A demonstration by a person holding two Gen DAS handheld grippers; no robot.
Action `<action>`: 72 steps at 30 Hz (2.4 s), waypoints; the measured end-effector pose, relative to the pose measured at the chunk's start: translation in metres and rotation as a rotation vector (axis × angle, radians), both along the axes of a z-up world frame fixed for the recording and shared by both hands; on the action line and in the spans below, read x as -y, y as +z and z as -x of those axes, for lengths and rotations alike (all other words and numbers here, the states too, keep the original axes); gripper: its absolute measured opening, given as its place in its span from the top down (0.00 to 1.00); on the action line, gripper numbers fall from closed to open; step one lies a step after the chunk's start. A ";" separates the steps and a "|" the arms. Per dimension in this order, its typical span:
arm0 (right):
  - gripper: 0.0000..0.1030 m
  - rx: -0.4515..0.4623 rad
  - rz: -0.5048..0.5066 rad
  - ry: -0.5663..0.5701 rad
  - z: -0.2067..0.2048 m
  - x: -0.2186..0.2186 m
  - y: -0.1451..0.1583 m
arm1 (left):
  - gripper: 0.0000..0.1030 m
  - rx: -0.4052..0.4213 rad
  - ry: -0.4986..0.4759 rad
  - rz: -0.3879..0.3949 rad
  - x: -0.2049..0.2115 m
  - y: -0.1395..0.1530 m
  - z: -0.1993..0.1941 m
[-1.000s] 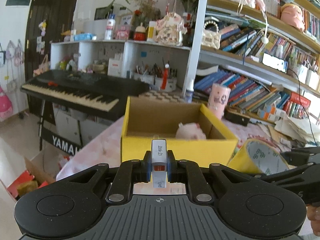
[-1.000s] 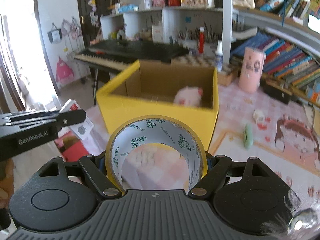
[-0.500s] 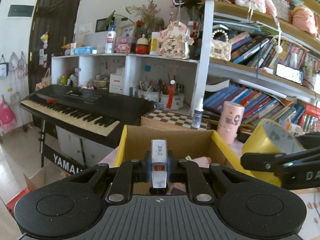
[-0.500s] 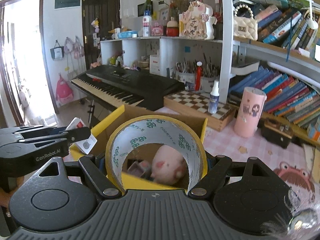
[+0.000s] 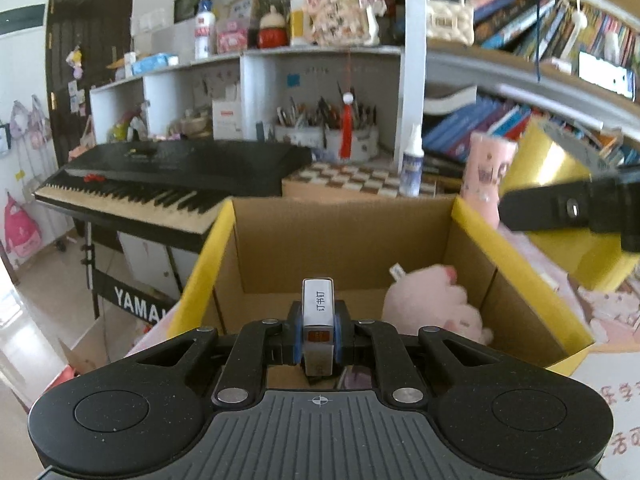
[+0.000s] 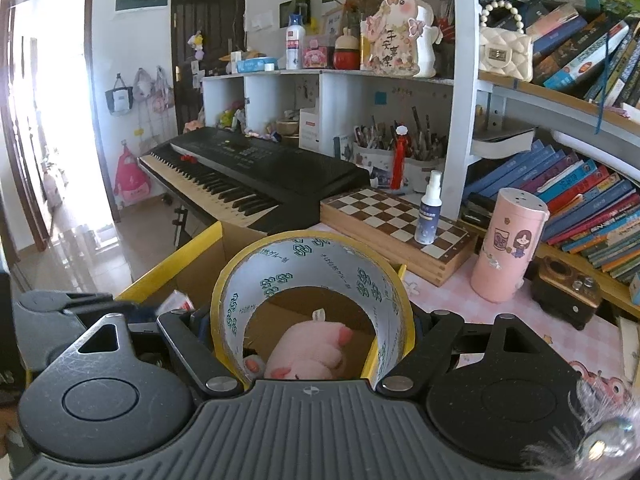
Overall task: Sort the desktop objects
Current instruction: 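Lower the small box with the left tool while the right tool lowers the tape into the box, then lift both open tools out of the yellow box and back over the mat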
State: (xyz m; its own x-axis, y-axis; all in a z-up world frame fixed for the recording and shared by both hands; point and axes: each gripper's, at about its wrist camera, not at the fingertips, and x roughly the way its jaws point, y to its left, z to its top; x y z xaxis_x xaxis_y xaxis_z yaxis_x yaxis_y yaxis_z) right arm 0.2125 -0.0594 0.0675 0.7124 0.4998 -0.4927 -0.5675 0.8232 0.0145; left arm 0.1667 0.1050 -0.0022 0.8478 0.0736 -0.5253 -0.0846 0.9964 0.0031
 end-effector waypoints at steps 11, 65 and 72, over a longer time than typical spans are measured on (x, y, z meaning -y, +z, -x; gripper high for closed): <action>0.22 -0.045 0.036 0.074 -0.025 -0.017 -0.015 | 0.86 -0.075 0.014 -0.002 0.003 -0.009 -0.010; 0.17 -0.046 0.063 0.134 -0.008 -0.055 -0.006 | 0.33 0.140 0.178 0.015 -0.023 0.038 0.090; 0.17 0.002 0.017 0.044 0.024 -0.027 0.006 | 0.30 0.161 0.153 0.026 -0.022 0.040 0.101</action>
State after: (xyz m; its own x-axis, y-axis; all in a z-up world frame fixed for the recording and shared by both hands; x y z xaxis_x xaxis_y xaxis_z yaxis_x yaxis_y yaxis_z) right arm 0.1886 -0.0328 0.0735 0.6912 0.5221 -0.4996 -0.6028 0.7979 -0.0003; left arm 0.0656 0.1270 0.0382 0.9008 0.1957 -0.3877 -0.2320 0.9715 -0.0486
